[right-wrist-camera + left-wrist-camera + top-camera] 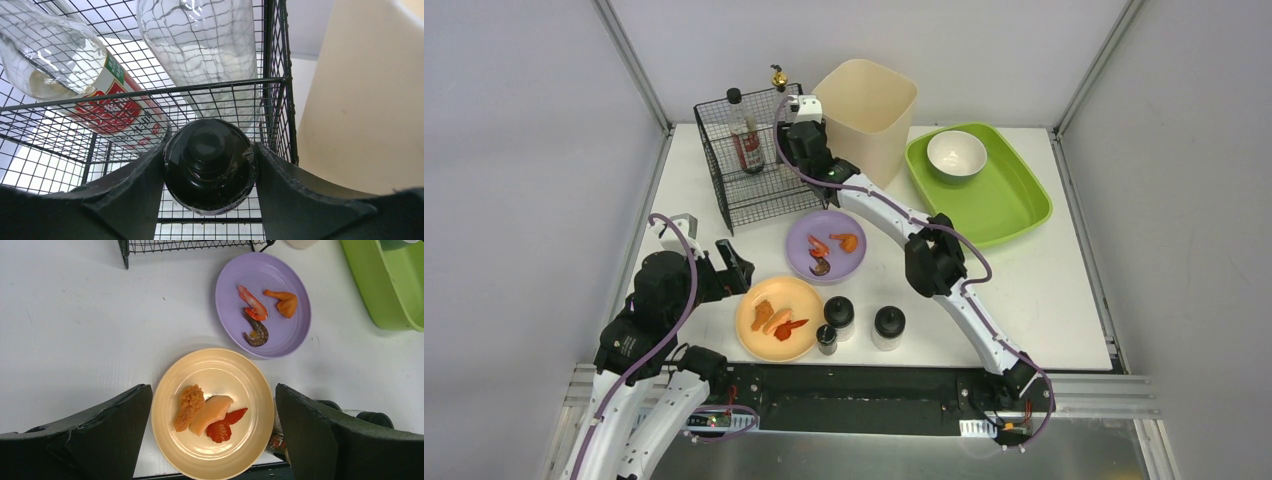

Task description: Clear the kitchen counter

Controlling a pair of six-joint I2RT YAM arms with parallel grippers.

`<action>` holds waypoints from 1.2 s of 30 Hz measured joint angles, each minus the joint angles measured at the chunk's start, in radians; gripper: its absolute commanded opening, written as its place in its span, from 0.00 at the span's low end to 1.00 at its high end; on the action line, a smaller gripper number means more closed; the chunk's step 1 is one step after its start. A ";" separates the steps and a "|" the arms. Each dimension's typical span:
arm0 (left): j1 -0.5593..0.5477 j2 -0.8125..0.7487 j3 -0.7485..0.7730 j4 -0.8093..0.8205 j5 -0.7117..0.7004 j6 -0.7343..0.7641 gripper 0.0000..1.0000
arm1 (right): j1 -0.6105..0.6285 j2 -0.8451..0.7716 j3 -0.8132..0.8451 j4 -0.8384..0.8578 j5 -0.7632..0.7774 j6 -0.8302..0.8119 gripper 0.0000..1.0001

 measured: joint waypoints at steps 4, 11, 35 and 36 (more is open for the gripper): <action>0.002 0.000 0.000 0.000 0.004 0.000 0.97 | 0.006 0.006 0.000 0.019 0.010 -0.025 0.70; 0.002 0.000 0.000 0.000 0.008 0.000 0.97 | 0.008 0.016 0.001 0.051 0.022 -0.056 0.77; 0.002 0.000 -0.002 0.000 0.016 0.001 1.00 | 0.168 -0.462 -0.594 0.264 0.168 -0.207 0.87; 0.002 0.000 -0.002 0.000 0.020 0.001 1.00 | 0.175 -0.505 -0.632 0.270 0.179 -0.208 0.88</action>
